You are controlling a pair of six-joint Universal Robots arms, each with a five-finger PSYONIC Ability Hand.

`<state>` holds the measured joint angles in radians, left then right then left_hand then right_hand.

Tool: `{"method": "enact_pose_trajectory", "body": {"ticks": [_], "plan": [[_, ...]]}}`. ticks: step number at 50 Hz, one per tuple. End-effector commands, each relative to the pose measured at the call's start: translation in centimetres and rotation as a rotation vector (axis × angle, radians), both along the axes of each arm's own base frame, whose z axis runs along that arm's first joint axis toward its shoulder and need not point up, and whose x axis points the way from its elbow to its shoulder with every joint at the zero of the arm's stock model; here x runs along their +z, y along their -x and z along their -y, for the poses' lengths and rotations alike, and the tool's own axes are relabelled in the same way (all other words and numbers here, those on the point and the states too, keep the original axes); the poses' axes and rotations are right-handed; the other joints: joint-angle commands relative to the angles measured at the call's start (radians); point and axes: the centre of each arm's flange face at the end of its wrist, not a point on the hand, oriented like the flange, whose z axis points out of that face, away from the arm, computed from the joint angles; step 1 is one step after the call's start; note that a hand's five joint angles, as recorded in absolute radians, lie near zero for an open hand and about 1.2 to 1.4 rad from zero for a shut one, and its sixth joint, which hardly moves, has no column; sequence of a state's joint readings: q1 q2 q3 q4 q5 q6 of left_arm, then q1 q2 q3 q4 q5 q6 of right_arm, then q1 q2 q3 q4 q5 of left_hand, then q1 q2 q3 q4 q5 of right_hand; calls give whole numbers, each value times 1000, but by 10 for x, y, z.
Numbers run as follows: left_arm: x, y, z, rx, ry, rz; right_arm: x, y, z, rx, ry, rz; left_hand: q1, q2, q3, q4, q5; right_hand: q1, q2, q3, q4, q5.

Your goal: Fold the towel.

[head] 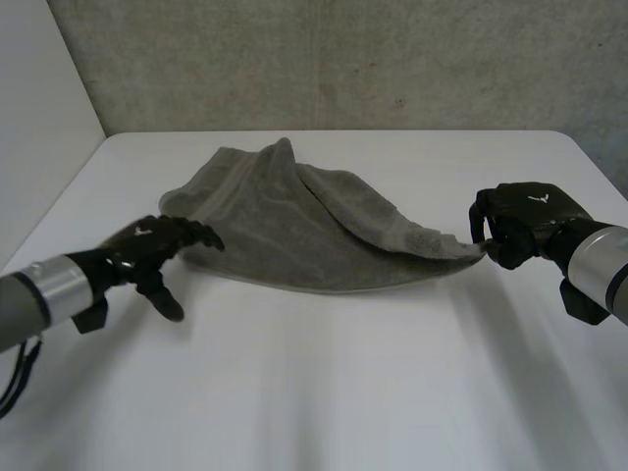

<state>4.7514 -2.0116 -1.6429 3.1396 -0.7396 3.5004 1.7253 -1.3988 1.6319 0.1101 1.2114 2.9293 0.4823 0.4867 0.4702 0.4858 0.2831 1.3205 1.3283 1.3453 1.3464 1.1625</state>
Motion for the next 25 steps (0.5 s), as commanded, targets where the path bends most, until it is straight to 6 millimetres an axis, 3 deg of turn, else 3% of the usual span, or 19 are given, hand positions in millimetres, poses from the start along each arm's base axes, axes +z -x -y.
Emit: {"method": "enact_pose_trajectory", "body": {"ticks": [1, 13, 25], "plan": [[-31, 17, 16, 78, 45, 93, -19, 2, 7, -20, -38, 28, -101, -106, -89, -105, -77, 76, 68, 51, 50, 59], [-38, 39, 56, 169, 163, 153, -27, 1, 7, -9, -29, 22, 19, 14, 31, 15, 44, 76, 68, 51, 50, 59], [-53, 47, 74, 176, 176, 161, -30, 1, 4, -4, -36, 15, 81, 76, 93, 77, 105, 76, 68, 51, 50, 59]]}}
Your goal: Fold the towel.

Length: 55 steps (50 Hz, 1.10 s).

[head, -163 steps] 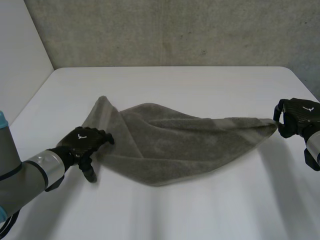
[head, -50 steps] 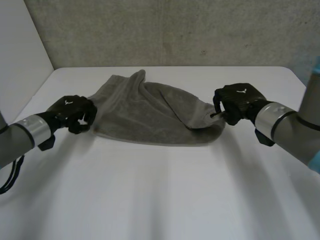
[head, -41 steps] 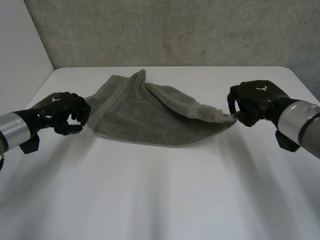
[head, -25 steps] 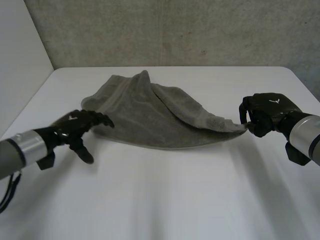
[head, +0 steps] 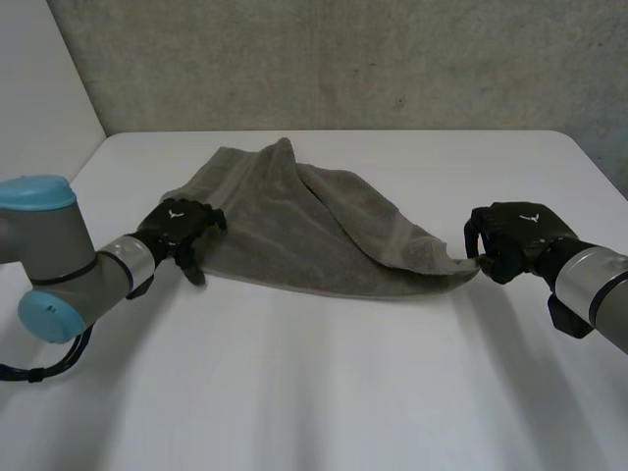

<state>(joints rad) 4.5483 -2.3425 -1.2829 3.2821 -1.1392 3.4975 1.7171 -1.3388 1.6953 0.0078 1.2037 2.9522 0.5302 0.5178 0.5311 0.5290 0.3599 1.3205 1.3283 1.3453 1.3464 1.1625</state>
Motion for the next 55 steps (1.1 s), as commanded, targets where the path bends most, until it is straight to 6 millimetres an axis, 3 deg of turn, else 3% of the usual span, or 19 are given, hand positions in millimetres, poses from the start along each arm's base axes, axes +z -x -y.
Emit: {"method": "enact_pose_trajectory", "body": {"ticks": [1, 7, 21, 39, 47, 55], "plan": [[-11, 0, 10, 19, 0, 9, -2, 0, -1, 5, 0, -3, 59, 71, 58, 60, 55, 76, 68, 51, 50, 59], [-18, 1, 14, 18, -5, 11, -5, -1, 0, 6, 0, -3, 162, 174, 161, 163, 157, 76, 68, 51, 50, 59], [-11, 2, 22, 14, 43, 25, -7, -2, -1, 10, -6, -5, 241, 253, 240, 242, 237, 76, 68, 51, 50, 59], [-15, 2, 37, 45, 72, 32, -15, -2, -1, 13, -26, -9, 253, 265, 252, 254, 249, 76, 68, 51, 50, 59], [-11, 2, 40, 48, 90, 28, -19, -3, -1, 20, -30, -27, 537, 549, 536, 538, 533, 76, 68, 51, 50, 59], [-3, 3, 46, 58, 123, 23, -20, -3, -1, 22, -30, -30, 541, 553, 540, 542, 536, 76, 68, 51, 50, 59]]}}
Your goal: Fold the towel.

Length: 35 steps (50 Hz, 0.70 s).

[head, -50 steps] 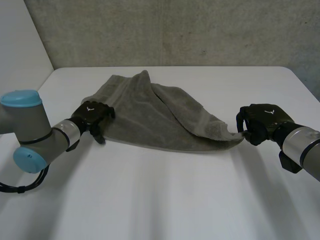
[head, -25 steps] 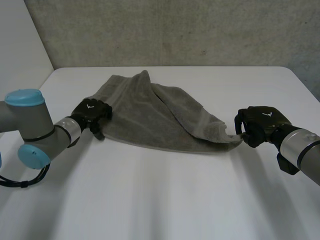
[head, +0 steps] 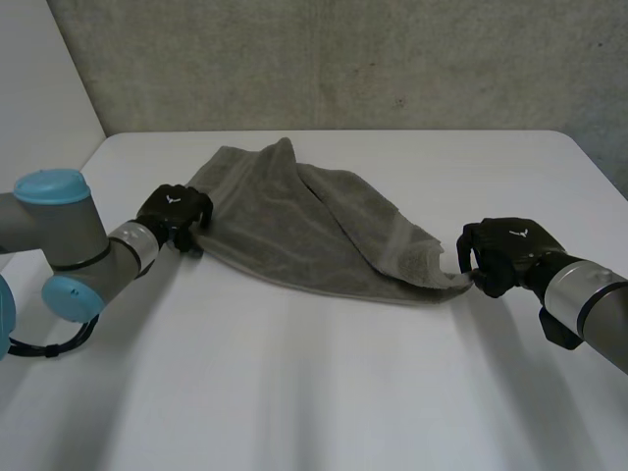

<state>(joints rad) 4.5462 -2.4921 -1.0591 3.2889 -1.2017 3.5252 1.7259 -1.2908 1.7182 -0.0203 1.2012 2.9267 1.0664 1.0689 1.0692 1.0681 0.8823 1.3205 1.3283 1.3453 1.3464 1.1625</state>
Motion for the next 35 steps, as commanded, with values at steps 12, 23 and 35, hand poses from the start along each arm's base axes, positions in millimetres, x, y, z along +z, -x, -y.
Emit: {"method": "enact_pose_trajectory", "body": {"ticks": [12, 23, 35], "plan": [[-1, -5, 21, 101, 50, 18, -1, 0, 1, -1, 1, -4, -192, -194, -195, -194, -182, 76, 68, 51, 50, 59], [-4, -7, 24, 105, 81, 80, -1, 2, 3, -9, 7, -3, -184, -186, -186, -185, -174, 76, 68, 51, 50, 59], [-3, -9, 20, 113, 70, 98, -2, 3, 4, -17, 10, -7, 330, 327, 327, 328, 339, 76, 68, 51, 50, 59]]}}
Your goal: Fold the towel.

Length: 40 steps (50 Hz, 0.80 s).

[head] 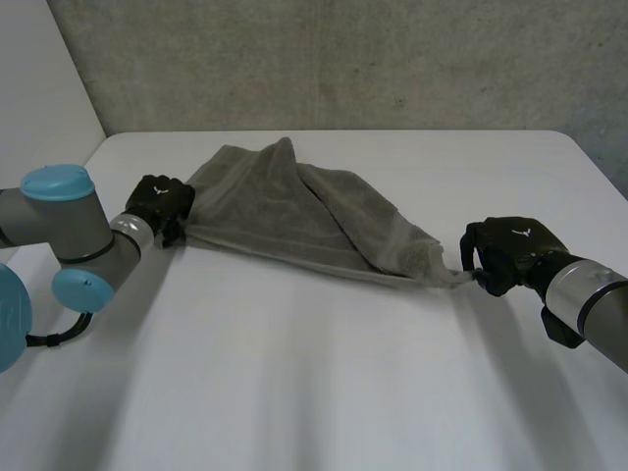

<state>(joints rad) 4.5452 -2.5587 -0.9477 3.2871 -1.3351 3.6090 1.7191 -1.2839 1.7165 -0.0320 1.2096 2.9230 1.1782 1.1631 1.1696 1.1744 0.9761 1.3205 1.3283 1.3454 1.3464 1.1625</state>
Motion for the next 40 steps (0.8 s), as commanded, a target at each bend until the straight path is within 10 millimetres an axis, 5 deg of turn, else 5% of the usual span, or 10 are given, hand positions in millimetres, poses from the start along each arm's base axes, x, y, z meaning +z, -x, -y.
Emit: {"method": "enact_pose_trajectory", "body": {"ticks": [1, 8, 13, 29, 37, 40], "plan": [[-1, -1, -4, 2, -20, -1, -1, 0, 1, -3, 1, -2, 218, 233, 227, 222, 246, 76, 68, 51, 50, 59], [-1, 1, -16, -49, -66, -4, 1, 1, 1, -9, 1, 9, 218, 233, 227, 222, 246, 76, 68, 51, 50, 59], [23, 0, -25, -118, -69, -33, 7, 0, 3, -8, 27, 20, 218, 233, 227, 222, 246, 76, 68, 51, 50, 59], [108, -40, -77, -113, 10, -77, 92, 27, 0, -108, 179, 86, 218, 233, 227, 222, 246, 76, 68, 51, 50, 59], [169, -46, -142, -198, 118, -141, 142, 30, -24, -70, 186, 128, 218, 233, 227, 222, 246, 76, 68, 51, 50, 59], [176, -49, -149, -201, 135, -158, 159, 36, -30, -71, 180, 133, 218, 233, 227, 222, 246, 76, 68, 51, 50, 59]]}}
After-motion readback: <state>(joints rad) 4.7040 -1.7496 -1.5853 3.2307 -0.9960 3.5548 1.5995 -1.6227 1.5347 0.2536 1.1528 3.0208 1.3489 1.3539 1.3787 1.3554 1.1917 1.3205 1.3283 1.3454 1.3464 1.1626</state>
